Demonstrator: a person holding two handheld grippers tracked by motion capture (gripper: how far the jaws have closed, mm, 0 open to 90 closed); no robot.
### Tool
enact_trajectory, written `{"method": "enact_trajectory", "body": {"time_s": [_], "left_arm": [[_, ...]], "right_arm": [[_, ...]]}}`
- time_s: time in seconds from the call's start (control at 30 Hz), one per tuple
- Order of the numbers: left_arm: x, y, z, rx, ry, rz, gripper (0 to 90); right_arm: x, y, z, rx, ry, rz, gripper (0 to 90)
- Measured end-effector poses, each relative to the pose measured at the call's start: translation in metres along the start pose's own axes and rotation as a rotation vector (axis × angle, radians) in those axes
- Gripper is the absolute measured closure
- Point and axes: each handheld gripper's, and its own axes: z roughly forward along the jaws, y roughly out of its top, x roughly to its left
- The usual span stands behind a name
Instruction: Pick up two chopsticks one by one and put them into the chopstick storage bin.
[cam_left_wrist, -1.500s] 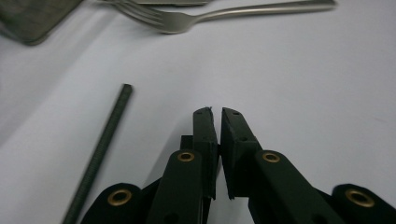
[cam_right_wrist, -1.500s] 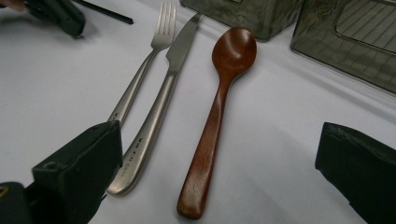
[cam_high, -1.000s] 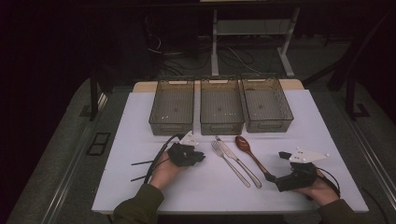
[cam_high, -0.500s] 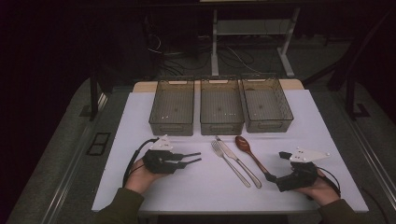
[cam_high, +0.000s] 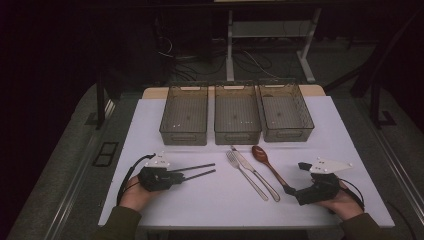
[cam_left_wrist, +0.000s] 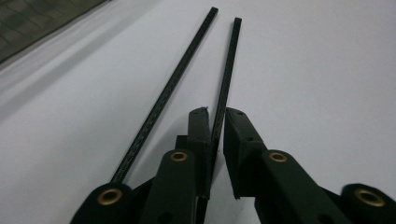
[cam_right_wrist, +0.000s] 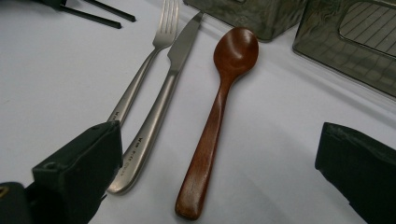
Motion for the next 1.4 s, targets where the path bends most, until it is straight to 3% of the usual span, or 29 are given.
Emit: {"method": "enact_trajectory", "body": {"time_s": [0.4, 0.77, 1.07, 1.4], "left_arm": [[0.003, -0.002, 0.001, -0.003, -0.014, 0.014, 83.8], [0.001, 0.0, 0.002, -0.002, -0.038, 0.01, 85.5], [-0.001, 0.003, -0.001, -0.024, -0.053, 0.004, 85.5], [-0.005, 0.009, -0.006, -0.051, -0.068, 0.0, 85.5]], "right_arm": [[0.001, -0.001, 0.003, 0.003, -0.008, 0.005, 0.3], [0.002, -0.002, 0.003, -0.032, -0.001, 0.01, 0.3], [0.001, 0.0, 0.001, -0.058, -0.002, 0.005, 0.3], [0.0, 0.0, 0.0, -0.052, -0.003, 0.006, 0.3]]}}
